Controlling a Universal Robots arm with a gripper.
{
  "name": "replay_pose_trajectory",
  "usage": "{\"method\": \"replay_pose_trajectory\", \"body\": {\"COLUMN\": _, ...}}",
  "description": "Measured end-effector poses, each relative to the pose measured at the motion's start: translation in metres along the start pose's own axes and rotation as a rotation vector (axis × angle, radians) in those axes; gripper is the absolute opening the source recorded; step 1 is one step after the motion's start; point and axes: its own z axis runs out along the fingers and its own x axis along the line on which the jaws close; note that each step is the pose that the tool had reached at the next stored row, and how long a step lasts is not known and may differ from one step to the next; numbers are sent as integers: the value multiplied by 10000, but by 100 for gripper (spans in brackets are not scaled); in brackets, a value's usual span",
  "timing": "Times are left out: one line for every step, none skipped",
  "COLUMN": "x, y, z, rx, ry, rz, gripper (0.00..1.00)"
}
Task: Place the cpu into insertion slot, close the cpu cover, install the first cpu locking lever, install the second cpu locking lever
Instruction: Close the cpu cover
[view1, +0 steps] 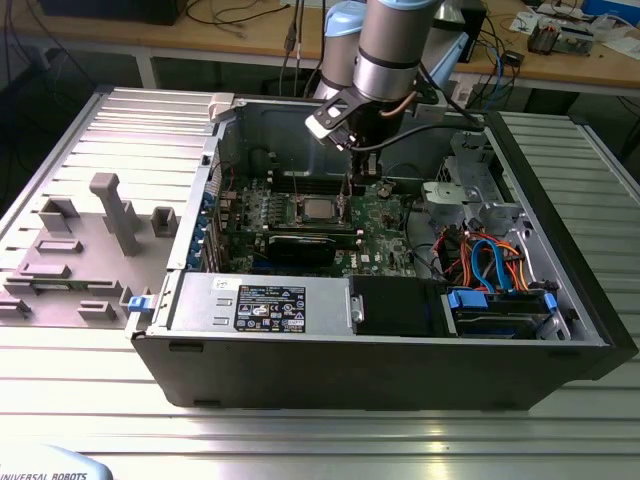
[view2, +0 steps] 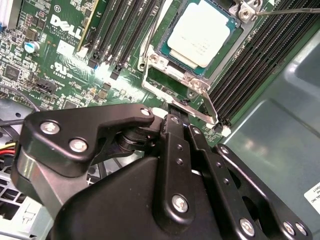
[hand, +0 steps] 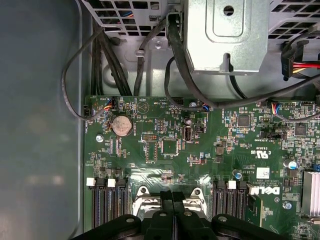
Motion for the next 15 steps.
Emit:
{"method": "replay_pose_trajectory", "body": {"x": 0, "y": -3, "z": 0, "rx": 0, "ry": 0, "rz": -1, "gripper": 11}}
{"method": "replay_pose_trajectory", "body": {"x": 0, "y": -5, "z": 0, "rx": -1, "ry": 0, "rz": 0, "gripper": 11}}
{"method": "replay_pose_trajectory", "body": {"x": 0, "y": -8, "z": 1, "rx": 0, "ry": 0, "rz": 0, "gripper": 11}}
{"method": "replay_pose_trajectory", "body": {"x": 0, "y": -12, "z": 1, "rx": -1, "ry": 0, "rz": -2, "gripper": 11}}
{"method": "replay_pose_trajectory", "body": {"x": 0, "y": -13, "z": 1, "rx": 0, "ry": 0, "rz": -2, "gripper": 11}}
{"method": "replay_pose_trajectory", "body": {"x": 0, "y": -17, "z": 2, "rx": 0, "ry": 0, "rz": 0, "gripper": 11}}
{"method": "replay_pose_trajectory", "body": {"x": 1, "y": -21, "z": 3, "rx": 0, "ry": 0, "rz": 0, "gripper": 11}}
{"method": "replay_pose_trajectory", "body": {"x": 1, "y": -22, "z": 3, "rx": 0, "ry": 0, "rz": 0, "gripper": 11}}
{"method": "replay_pose_trajectory", "body": {"x": 0, "y": -24, "z": 4, "rx": 0, "ry": 0, "rz": 0, "gripper": 11}}
{"method": "replay_pose_trajectory", "body": {"x": 1, "y": -26, "z": 4, "rx": 0, "ry": 0, "rz": 1, "gripper": 11}}
{"method": "replay_pose_trajectory", "body": {"x": 1, "y": -27, "z": 4, "rx": 0, "ry": 0, "rz": 0, "gripper": 11}}
{"method": "replay_pose_trajectory", "body": {"x": 1, "y": -28, "z": 5, "rx": 0, "ry": 0, "rz": -2, "gripper": 11}}
{"method": "replay_pose_trajectory", "body": {"x": 1, "y": -32, "z": 5, "rx": 0, "ry": 0, "rz": 0, "gripper": 11}}
{"method": "replay_pose_trajectory", "body": {"x": 1, "y": -37, "z": 6, "rx": 0, "ry": 1, "rz": 0, "gripper": 11}}
{"method": "replay_pose_trajectory", "body": {"x": 1, "y": -40, "z": 6, "rx": 0, "ry": 0, "rz": 0, "gripper": 11}}
